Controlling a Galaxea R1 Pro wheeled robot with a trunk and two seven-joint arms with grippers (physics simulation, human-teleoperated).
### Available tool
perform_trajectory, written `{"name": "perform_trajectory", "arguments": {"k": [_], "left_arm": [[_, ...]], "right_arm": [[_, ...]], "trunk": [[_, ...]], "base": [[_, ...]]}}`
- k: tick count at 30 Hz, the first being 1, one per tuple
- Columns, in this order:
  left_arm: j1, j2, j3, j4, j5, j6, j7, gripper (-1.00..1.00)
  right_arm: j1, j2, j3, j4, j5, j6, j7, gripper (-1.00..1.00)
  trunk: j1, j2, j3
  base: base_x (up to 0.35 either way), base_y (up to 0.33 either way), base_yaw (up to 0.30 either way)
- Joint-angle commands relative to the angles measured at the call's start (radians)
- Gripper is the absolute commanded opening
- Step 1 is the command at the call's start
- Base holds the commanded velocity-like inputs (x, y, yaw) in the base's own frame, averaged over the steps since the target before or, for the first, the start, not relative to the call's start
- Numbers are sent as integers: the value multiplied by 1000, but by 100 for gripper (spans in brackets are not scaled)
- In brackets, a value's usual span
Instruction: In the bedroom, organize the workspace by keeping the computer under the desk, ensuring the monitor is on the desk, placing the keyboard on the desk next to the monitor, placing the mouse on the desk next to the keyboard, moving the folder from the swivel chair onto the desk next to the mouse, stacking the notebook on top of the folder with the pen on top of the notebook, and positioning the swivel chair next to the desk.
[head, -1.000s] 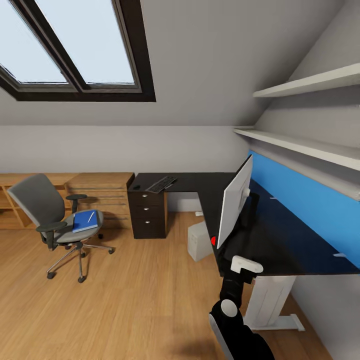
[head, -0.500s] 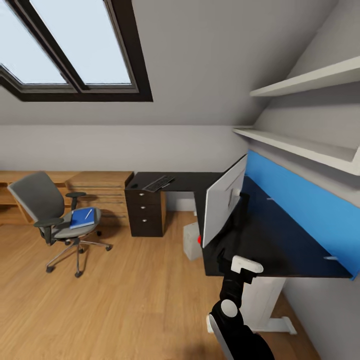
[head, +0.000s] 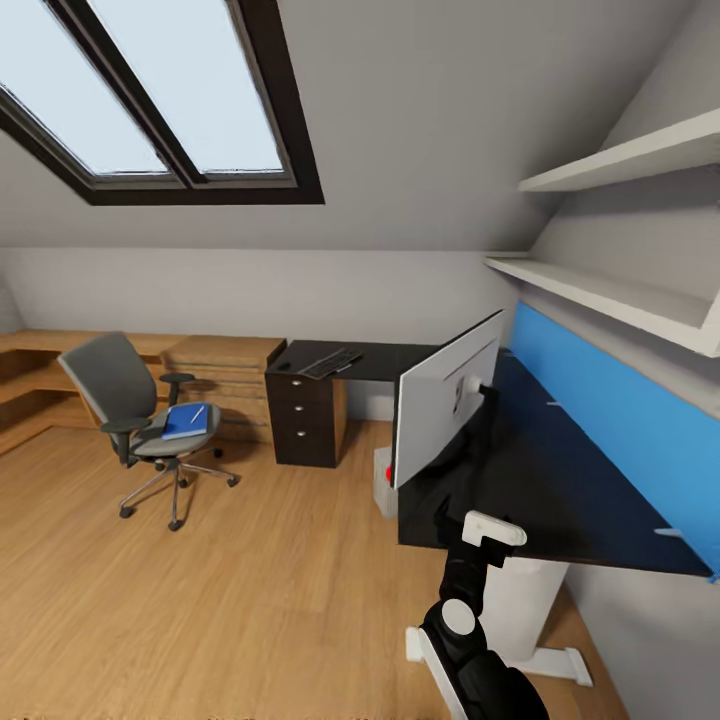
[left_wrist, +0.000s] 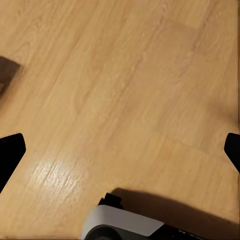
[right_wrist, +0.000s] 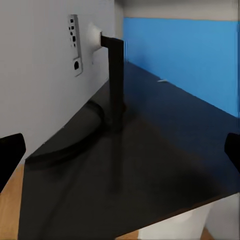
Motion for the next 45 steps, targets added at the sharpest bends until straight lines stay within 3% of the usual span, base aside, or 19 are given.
{"name": "perform_trajectory", "arguments": {"k": [1,9,13,14,19,20,24,27,30,32,35,40,43,45], "left_arm": [[0,0,-1,-3,8,4,7,100],[0,1,0,-3,8,4,7,100],[0,1,0,-4,8,4,6,100],[0,1,0,-4,8,4,6,100],[0,0,0,-4,8,4,5,100],[0,0,0,-4,8,4,5,100],[0,-1,0,-4,8,4,6,100],[0,-1,0,-4,8,4,6,100],[0,-1,0,-4,8,4,6,100],[0,-1,0,-4,8,4,6,100],[0,-1,0,-4,8,4,6,100],[0,-1,0,-4,8,4,5,100],[0,-1,0,-4,8,4,5,100],[0,-1,0,-4,8,3,5,100]], "right_arm": [[-1,0,1,0,0,-13,-4,100],[-1,-6,-1,53,3,-87,0,100],[-1,-51,-6,84,1,-116,33,100],[-1,-71,-8,86,-1,-118,68,100],[-3,-117,-38,90,-20,-118,195,100],[-6,-129,-67,92,-31,-117,254,100],[-31,-141,-146,96,-50,-112,377,100],[-83,-148,-248,117,-59,-72,523,100],[-141,-154,-297,170,-60,-25,613,100],[-177,-164,-312,210,-61,-11,644,100],[-274,-203,-332,349,-66,4,696,100],[-391,-224,-340,537,-68,-7,744,100],[-458,-230,-341,663,-66,-52,770,100],[-497,-232,-342,756,-64,-124,788,100]], "trunk": [[0,-1,-1],[0,-1,-1],[0,-1,-1],[0,-1,-1],[0,-1,-1],[0,-1,-1],[0,-1,-1],[0,-1,-1],[0,-1,-1],[0,-1,-1],[0,-1,-1],[0,-1,-1],[0,-1,-1],[0,-1,-1]], "base": [[-99,-303,13],[-41,-140,1],[-1,-6,0],[0,-2,0],[0,-1,0],[0,0,0],[0,0,0],[0,0,0],[0,0,0],[0,0,0],[0,0,0],[0,0,0],[0,0,0],[0,0,0]]}}
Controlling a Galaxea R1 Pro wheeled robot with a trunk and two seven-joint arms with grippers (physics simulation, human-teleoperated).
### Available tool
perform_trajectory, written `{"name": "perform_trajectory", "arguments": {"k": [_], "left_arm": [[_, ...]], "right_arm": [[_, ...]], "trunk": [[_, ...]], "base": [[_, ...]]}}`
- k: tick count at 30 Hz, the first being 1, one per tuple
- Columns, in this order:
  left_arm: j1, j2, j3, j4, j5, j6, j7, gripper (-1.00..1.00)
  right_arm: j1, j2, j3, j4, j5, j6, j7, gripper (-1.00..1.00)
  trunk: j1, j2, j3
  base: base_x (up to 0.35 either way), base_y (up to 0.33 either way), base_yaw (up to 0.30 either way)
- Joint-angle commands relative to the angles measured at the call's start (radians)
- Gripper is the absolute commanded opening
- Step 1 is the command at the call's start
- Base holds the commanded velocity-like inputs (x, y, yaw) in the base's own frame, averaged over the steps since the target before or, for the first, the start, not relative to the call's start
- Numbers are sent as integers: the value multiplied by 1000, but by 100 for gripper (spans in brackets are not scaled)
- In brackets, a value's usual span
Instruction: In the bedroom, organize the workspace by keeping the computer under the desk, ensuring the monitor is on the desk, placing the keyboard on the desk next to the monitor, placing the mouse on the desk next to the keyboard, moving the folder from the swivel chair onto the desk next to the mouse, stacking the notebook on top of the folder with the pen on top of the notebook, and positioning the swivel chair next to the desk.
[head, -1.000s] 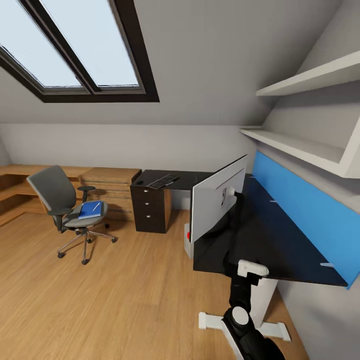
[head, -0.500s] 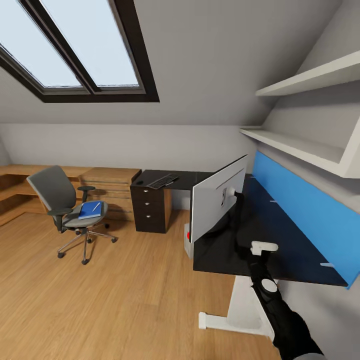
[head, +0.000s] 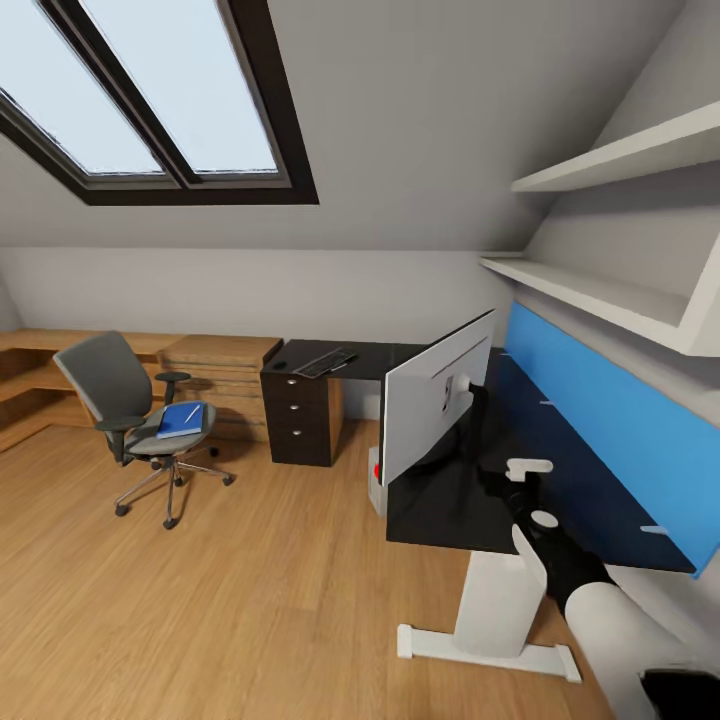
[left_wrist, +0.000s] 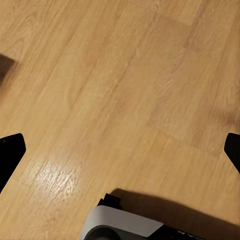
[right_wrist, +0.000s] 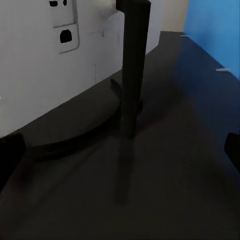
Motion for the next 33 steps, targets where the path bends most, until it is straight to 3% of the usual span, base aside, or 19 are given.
{"name": "perform_trajectory", "arguments": {"k": [1,6,17,24,33], "left_arm": [[0,0,-2,-2,8,4,7,100],[0,-3,-3,-2,8,2,7,100],[0,-3,-1,-9,8,0,5,100],[0,-3,-1,-9,8,-91,3,100],[0,-3,-3,-7,8,-108,4,100]], "right_arm": [[-14,-1,1,36,-8,-41,4,100],[-28,5,0,113,-10,-86,3,100],[-28,5,2,121,-7,-122,2,100],[-27,3,1,122,-7,-124,2,100],[-27,1,1,124,-7,-123,2,100]], "trunk": [[0,-1,-1],[0,-1,-1],[0,-1,-1],[0,-1,-1],[0,-1,-1]], "base": [[0,0,0],[0,0,0],[23,0,0],[268,0,0],[320,-24,0]]}}
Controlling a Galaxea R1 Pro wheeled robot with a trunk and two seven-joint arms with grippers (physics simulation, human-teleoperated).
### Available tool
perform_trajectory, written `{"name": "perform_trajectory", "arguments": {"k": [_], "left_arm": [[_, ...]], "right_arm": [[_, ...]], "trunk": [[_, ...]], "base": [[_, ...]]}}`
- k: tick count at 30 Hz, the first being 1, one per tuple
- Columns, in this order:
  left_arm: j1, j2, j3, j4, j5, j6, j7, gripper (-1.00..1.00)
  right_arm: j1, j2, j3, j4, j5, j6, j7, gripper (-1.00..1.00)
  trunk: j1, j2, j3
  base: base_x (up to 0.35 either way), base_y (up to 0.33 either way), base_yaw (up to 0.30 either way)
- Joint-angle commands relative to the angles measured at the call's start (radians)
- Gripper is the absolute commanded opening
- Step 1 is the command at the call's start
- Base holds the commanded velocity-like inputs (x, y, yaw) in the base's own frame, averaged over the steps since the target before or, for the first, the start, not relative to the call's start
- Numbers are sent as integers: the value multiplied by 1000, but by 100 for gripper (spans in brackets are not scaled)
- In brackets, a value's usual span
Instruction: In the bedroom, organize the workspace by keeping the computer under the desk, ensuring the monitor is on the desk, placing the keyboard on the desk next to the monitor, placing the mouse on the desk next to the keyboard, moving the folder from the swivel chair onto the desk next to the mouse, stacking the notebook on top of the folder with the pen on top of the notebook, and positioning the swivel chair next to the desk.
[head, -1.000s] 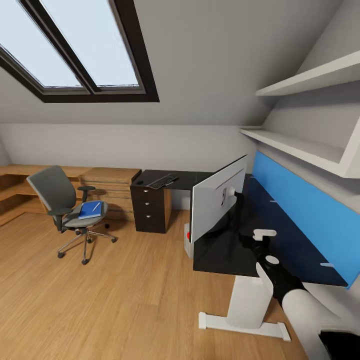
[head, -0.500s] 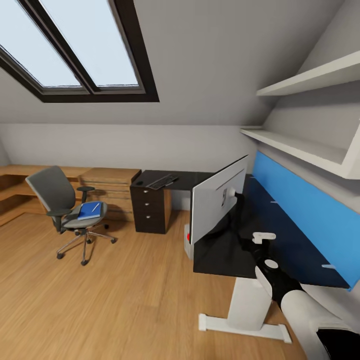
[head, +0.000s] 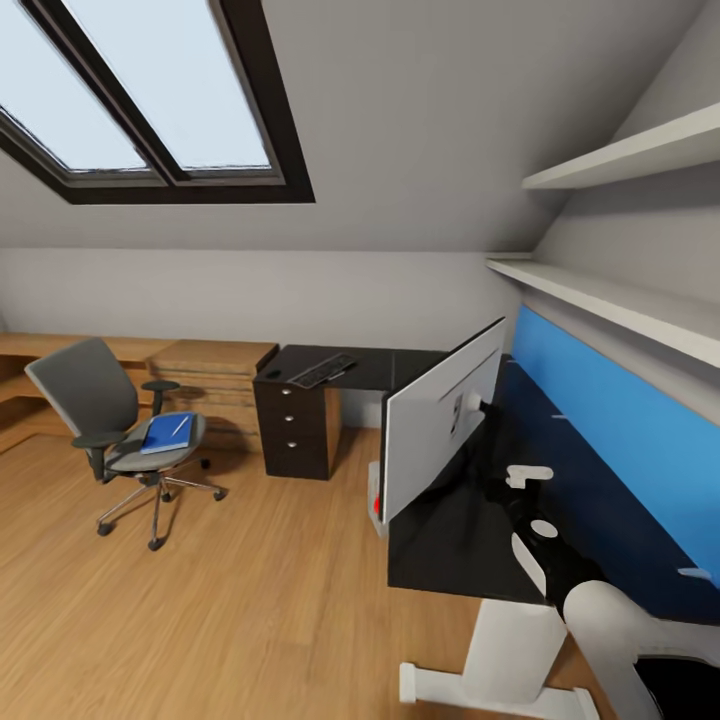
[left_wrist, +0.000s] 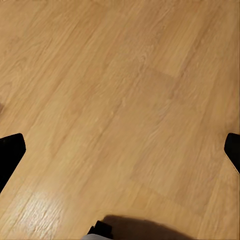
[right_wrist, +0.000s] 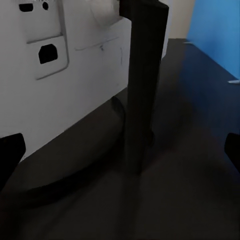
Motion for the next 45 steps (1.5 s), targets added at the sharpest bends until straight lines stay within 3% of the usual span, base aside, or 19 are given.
{"name": "perform_trajectory", "arguments": {"k": [1,7,15,33,36,37,38,42,43,45], "left_arm": [[0,0,-2,-3,6,4,6,100],[0,0,-2,0,7,6,6,100],[0,1,-2,1,7,6,6,100],[0,-1,-1,-27,8,5,7,100],[0,-2,-3,-46,11,15,10,100],[0,-2,-3,-51,11,33,10,100],[0,-2,-2,-113,17,140,10,100],[0,-1,-2,-228,60,319,12,100],[-6,-1,-2,-330,87,443,13,100],[-38,-8,-1,-375,97,523,14,100]], "right_arm": [[-1,-1,1,1,-6,-4,0,100],[-1,-3,1,1,-7,-4,-1,100],[-1,-22,-3,1,-7,-1,-3,100],[-1,-36,-22,1,-7,0,-3,100],[-1,-36,-22,1,-7,0,-3,100],[-1,-36,-22,1,-7,0,-3,100],[-1,-36,-21,1,-7,0,-3,100],[-1,-35,-20,1,-7,0,-3,100],[-1,-35,-20,1,-7,0,-3,100],[-1,-35,-20,1,-8,-1,-3,100]], "trunk": [[1,-1,-1],[1,-1,-1],[1,-1,-1],[1,-1,-1],[12,-22,-11],[16,-29,-14],[20,-36,-17],[35,-64,-29],[39,-71,-33],[47,-85,-39]], "base": [[309,-113,0],[226,-175,0],[13,-7,0],[17,0,0],[0,0,0],[0,0,0],[0,0,0],[0,0,0],[0,0,0],[0,0,0]]}}
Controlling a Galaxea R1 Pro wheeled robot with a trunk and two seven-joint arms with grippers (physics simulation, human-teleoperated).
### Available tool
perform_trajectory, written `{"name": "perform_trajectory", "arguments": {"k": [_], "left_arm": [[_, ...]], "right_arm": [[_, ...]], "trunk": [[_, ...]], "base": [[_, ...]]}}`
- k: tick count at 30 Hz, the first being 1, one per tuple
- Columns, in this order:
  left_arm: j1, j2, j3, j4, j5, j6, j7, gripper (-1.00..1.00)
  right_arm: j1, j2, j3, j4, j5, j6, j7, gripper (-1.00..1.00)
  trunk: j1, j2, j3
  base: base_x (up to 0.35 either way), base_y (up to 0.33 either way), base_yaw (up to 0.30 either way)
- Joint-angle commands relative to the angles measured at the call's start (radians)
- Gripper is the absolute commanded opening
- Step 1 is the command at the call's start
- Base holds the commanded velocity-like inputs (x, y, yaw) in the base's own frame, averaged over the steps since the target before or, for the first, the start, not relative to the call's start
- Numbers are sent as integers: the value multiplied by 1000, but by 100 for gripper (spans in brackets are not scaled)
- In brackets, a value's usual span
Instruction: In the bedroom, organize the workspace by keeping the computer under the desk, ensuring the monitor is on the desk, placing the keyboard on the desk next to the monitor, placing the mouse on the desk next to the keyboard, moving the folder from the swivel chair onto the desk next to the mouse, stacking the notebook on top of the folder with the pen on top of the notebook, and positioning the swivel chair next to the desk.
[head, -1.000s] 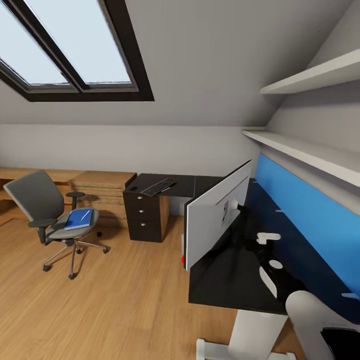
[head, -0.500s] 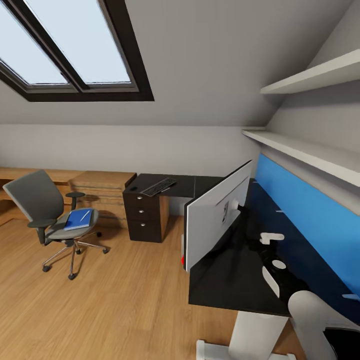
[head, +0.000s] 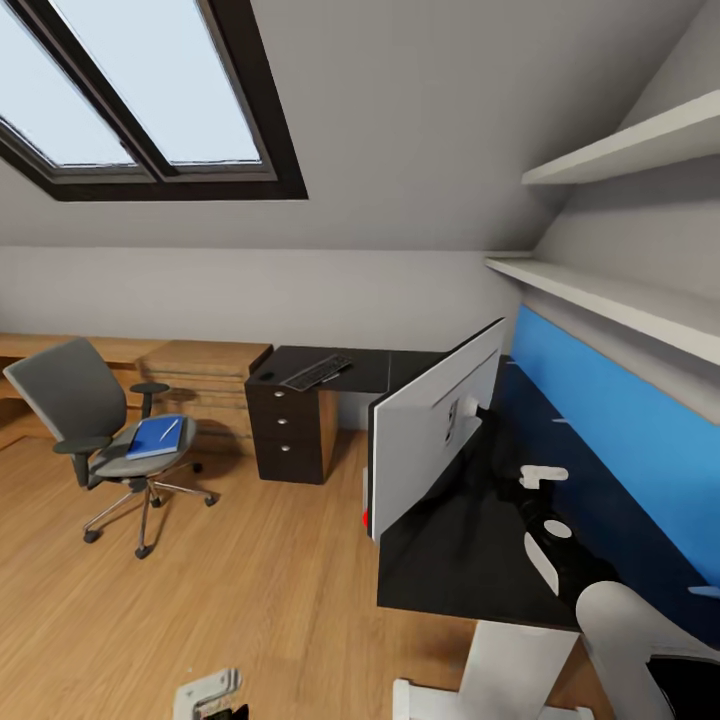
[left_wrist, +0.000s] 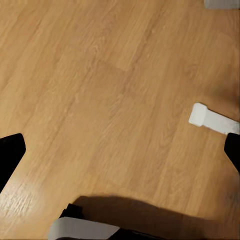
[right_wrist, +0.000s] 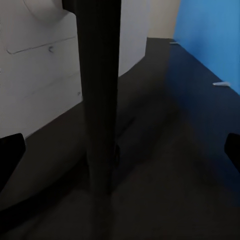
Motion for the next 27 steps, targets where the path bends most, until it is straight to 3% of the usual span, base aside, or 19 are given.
{"name": "perform_trajectory", "arguments": {"k": [1,2,6,12,18,24,27], "left_arm": [[-47,-14,0,-18,26,76,10,100],[-79,-27,0,-21,43,125,11,100],[-136,-43,0,-26,76,191,12,100],[-158,-46,8,-6,88,206,12,100],[-161,-45,56,12,88,206,7,100],[-161,-43,65,13,88,206,6,100],[-161,-42,100,13,89,207,5,100]], "right_arm": [[-1,0,1,1,-7,-4,0,100],[-1,0,1,1,-7,-3,0,100],[-1,3,1,1,-8,-4,0,100],[-1,1,1,1,-8,-1,1,100],[-1,0,1,0,-7,-2,0,100],[0,-1,1,-2,-7,-3,0,100],[0,-2,0,-4,-7,-2,0,100]], "trunk": [[4,-8,-4],[8,-15,-8],[23,-43,-20],[35,-64,-30],[35,-64,-30],[35,-64,-30],[35,-64,-30]], "base": [[0,0,0],[0,0,0],[0,0,0],[0,0,0],[0,0,0],[0,0,0],[0,0,0]]}}
